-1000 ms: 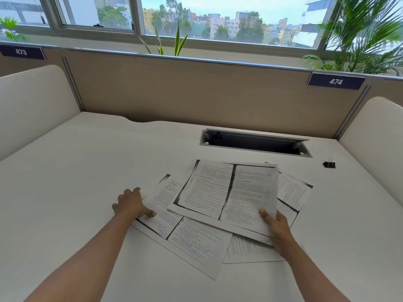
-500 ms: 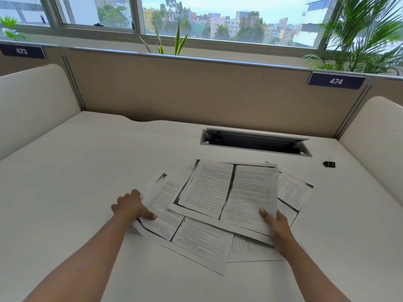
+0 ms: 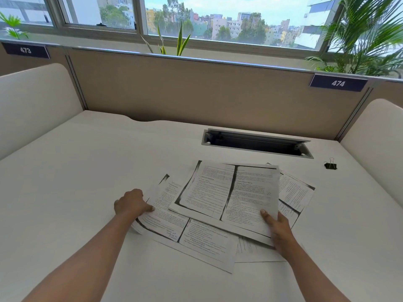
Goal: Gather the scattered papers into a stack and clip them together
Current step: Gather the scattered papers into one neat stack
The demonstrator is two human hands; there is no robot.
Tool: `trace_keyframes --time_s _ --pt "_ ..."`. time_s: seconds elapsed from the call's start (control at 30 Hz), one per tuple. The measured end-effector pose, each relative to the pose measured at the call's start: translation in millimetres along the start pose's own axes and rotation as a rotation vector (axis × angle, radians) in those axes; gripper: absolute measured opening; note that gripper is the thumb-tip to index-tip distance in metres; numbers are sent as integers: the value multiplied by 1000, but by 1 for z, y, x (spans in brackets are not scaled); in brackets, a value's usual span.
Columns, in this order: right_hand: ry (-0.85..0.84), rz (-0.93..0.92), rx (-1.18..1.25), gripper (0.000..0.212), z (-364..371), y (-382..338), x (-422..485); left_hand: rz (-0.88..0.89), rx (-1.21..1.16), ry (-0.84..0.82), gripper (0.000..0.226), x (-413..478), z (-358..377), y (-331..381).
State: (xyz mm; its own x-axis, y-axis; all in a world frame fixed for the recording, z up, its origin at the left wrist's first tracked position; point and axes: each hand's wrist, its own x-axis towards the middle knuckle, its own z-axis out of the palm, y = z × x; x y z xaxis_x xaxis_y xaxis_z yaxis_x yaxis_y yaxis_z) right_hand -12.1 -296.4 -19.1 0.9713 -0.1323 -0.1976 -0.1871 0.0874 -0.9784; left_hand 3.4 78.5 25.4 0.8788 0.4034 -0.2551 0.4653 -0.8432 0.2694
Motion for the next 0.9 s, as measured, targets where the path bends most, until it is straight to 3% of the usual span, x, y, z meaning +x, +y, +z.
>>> trace_keyframes --time_s 0.1,0.17,0.33,0.43,0.57,0.7,0.8,0.9 --pt "-7 -10 48 92 -1 2 1 62 -235 9 25 -1 1 -3" --pt "-9 -16 61 91 -1 2 1 100 -360 -11 28 0 3 -5" --pt "-9 8 80 69 0 -2 -2 64 -685 -20 27 2 8 -13" --pt "-10 37 76 93 -2 -5 -2 13 -906 -25 26 5 9 -16" --pt "-64 37 100 94 -4 -8 -3 -36 -1116 -58 25 3 11 -13" --pt "-123 74 105 71 -4 -12 -3 -25 -1248 -124 14 0 13 -7" --pt "-152 109 108 68 -5 -15 -2 -6 -1329 -180 16 -6 13 -3" --pt "-177 126 100 46 0 -20 -2 28 -1374 -208 16 -8 13 -1"
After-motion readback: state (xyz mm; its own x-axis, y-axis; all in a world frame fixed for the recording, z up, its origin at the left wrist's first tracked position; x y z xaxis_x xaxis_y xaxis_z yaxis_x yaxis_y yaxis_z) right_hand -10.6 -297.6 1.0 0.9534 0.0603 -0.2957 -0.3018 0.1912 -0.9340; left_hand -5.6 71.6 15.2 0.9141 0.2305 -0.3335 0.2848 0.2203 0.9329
